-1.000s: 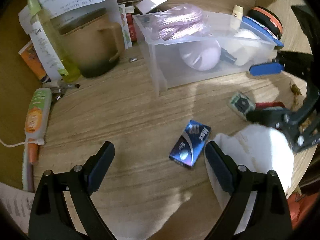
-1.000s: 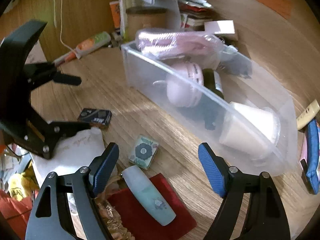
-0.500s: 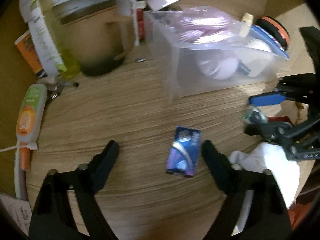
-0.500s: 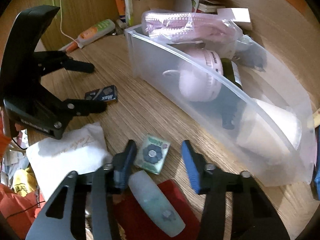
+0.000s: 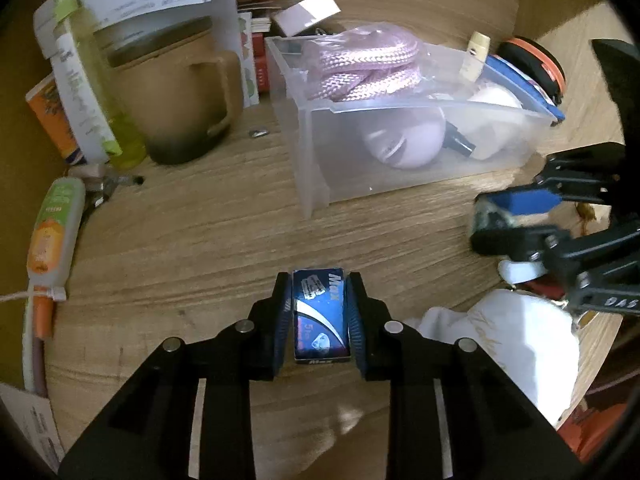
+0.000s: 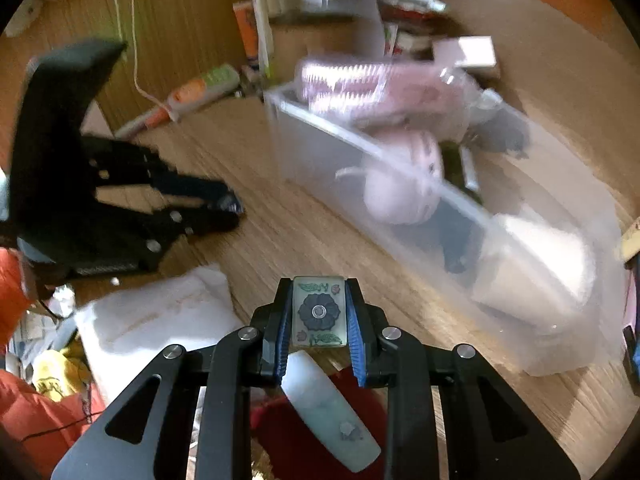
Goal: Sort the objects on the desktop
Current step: 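Grasp the blue card pack with the left gripper while the right grasps the green card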
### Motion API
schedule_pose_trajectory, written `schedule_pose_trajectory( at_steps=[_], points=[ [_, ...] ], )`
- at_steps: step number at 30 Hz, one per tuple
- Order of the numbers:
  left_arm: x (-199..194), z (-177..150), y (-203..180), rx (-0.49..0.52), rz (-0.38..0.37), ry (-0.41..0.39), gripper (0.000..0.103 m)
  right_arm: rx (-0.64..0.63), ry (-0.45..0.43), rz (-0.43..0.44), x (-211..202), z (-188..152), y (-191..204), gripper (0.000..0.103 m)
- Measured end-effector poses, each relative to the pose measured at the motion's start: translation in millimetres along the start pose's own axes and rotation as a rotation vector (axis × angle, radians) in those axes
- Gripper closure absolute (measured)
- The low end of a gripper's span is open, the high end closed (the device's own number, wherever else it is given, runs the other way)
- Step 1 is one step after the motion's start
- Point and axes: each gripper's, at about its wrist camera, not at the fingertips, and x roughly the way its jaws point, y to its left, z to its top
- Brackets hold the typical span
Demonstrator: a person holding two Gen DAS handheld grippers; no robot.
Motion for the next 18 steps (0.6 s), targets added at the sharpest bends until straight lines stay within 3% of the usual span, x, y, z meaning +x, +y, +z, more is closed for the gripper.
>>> schedule_pose_trajectory(
  at_steps=[12,18],
  points=[
    [-64,27,-21,0.01,-0.012,-0.222,0.076,0.087,-0.2,-0.025,-60,9,-27,0.081],
    [-73,50,-37,0.021,-0.079,-0.27,0.076,0.16,-0.27,-0.043,-79,11,-56,0.081]
  ],
)
